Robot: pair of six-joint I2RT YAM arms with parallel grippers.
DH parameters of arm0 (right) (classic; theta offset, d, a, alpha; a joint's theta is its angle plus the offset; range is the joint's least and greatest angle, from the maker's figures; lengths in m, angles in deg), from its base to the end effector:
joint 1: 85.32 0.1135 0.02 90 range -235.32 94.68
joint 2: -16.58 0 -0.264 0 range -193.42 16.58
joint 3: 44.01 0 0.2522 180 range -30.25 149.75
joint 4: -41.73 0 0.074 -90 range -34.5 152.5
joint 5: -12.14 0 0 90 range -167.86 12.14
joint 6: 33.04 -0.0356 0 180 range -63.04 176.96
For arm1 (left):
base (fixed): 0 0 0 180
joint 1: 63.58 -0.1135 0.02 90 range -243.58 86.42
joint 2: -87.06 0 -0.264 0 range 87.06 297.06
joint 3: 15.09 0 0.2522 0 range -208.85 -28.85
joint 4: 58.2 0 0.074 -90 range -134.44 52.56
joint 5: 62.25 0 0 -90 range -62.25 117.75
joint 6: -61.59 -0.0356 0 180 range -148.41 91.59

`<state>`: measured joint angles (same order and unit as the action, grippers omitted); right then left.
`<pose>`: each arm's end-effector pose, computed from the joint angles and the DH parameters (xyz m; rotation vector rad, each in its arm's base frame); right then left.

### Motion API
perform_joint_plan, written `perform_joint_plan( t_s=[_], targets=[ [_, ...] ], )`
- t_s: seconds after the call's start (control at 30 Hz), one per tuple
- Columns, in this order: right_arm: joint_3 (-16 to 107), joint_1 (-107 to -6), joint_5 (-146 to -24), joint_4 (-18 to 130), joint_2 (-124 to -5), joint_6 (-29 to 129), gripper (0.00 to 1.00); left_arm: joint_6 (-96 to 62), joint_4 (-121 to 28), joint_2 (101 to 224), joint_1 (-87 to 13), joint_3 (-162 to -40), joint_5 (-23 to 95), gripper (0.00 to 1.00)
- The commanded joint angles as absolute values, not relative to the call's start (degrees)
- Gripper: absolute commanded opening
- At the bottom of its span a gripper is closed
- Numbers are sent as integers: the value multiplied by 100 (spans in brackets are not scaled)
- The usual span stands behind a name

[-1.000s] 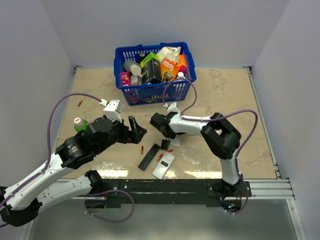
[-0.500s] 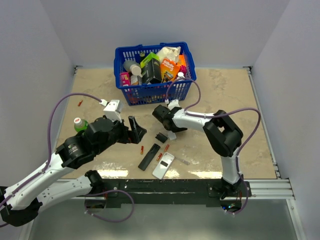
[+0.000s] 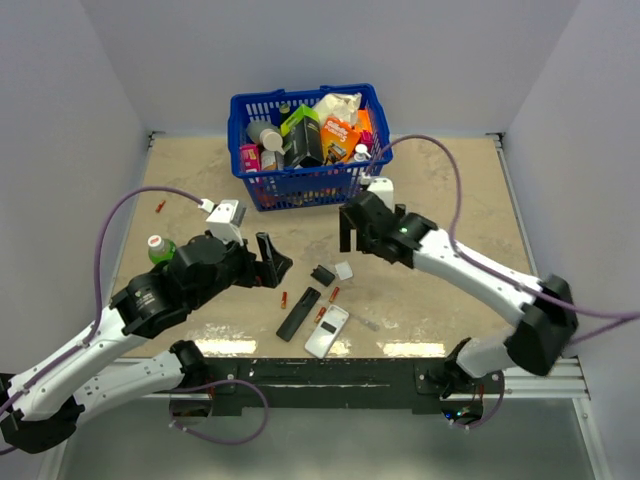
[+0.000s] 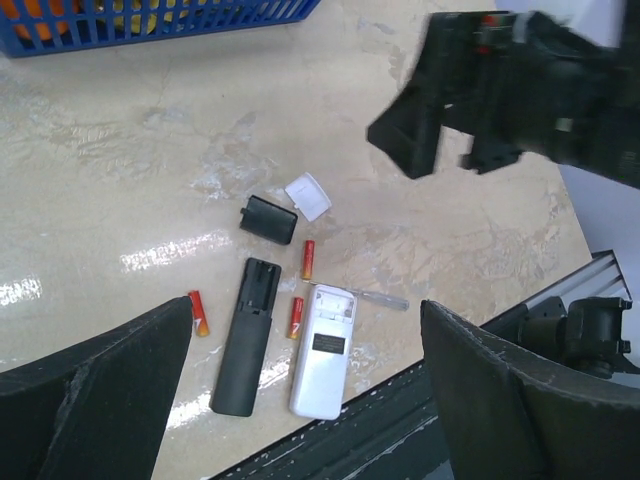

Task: Unload the batteries from the remote control

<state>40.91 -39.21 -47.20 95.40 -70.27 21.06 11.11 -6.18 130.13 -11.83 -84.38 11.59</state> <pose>0.2326 0.2156 0.2823 -0.0105 2.3600 -0.0089 0.1011 -0.1123 0.3581 0.0372 2.0788 -0.7232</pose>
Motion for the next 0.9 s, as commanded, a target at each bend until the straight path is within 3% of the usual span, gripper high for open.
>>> perform_joint_plan(
  t_s=[0.0,0.2,0.33,0.87],
  targets=[
    [3594,-3935,-5508,9382,-5262,2250,98,781,-981,12819,-1216,-8633,1280,100],
    [2944,-3926,-6598,9109,-3145,2470,98,412,-1543,12573,-1216,-8554,1702,100],
    [2733,-3926,-7459,8864,-2342,2444,98,253,-1851,12380,-1216,-8545,2027,100],
    [3154,-3926,-7161,8740,-1576,2356,99,376,-2344,12081,-1216,-8404,2406,100]
  ],
)
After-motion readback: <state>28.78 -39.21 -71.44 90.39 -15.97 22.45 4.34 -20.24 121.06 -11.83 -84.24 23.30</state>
